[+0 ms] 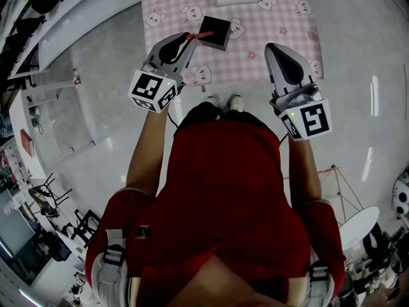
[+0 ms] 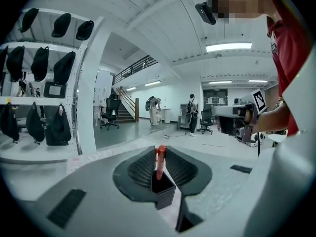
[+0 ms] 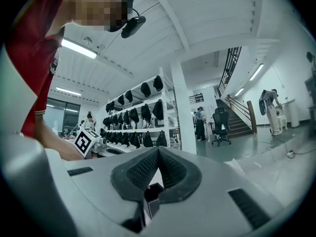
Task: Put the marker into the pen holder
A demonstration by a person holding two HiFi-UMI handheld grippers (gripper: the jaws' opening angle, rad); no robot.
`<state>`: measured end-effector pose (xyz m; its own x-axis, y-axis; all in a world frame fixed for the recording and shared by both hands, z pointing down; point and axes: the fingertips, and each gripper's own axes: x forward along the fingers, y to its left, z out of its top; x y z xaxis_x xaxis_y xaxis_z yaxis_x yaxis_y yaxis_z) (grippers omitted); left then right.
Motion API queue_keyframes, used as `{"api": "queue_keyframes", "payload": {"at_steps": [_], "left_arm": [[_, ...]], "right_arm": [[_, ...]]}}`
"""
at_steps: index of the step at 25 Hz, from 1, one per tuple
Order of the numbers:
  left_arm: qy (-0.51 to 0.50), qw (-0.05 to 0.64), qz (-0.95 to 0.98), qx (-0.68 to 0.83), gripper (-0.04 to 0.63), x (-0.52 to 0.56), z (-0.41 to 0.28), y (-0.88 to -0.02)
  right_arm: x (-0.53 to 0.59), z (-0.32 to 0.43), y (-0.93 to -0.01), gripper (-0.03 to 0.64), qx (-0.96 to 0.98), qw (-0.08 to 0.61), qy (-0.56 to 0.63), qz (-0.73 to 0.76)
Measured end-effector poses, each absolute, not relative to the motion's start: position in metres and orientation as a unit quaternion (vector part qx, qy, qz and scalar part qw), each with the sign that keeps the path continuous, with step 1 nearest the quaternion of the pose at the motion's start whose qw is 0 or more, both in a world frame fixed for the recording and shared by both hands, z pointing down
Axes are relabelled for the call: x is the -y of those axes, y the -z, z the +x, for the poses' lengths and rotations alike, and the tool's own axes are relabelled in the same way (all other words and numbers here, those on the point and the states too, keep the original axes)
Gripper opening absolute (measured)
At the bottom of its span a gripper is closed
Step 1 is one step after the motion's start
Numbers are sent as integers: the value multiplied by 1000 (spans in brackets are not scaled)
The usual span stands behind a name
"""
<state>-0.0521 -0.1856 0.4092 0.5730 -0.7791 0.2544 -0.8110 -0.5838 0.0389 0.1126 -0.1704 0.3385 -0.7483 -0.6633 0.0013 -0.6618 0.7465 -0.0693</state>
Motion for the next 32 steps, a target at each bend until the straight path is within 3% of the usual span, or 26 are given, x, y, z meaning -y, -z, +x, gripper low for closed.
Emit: {"api": "queue_keyframes", "payload": {"at_steps": [32], "left_arm": [[-173,98,902,383,63,213,-46,-496]], "right_arm": [[165,97,-372,-3,-904,-30,66,-421]]}}
